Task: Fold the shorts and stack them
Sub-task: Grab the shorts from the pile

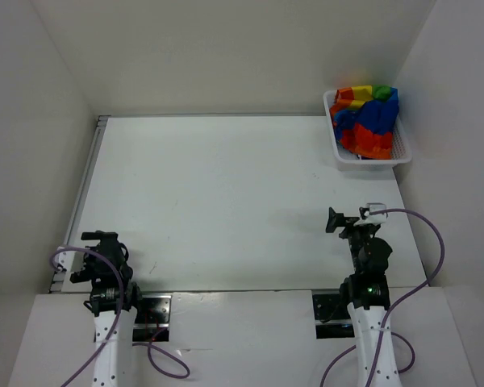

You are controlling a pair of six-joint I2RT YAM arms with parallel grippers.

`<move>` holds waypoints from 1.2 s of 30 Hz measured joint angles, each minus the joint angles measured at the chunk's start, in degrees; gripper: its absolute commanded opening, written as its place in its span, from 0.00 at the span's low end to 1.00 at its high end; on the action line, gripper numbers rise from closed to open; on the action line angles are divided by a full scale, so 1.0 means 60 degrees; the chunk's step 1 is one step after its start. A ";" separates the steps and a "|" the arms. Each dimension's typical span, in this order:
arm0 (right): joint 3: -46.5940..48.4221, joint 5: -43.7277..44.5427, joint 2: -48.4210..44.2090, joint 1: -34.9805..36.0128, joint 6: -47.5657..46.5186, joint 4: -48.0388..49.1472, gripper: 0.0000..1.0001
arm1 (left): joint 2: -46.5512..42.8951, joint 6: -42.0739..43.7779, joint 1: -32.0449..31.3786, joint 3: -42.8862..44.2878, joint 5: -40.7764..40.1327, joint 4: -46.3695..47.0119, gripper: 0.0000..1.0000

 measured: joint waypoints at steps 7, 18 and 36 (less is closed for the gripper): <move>-0.0018 0.1279 -0.0004 0.0000 0.2594 0.0925 0.99 | 0.0000 -0.0015 0.0000 0.0000 -0.0044 -0.0004 1.00; 0.0255 0.1832 0.0000 0.0000 0.3898 0.1173 0.99 | 0.0000 -0.0135 0.0000 0.0000 -0.0047 -0.0007 1.00; 0.3552 0.0488 0.1942 0.0015 0.4113 0.0721 0.99 | -0.0004 -0.4539 -0.0007 0.0015 -0.1078 0.0087 1.00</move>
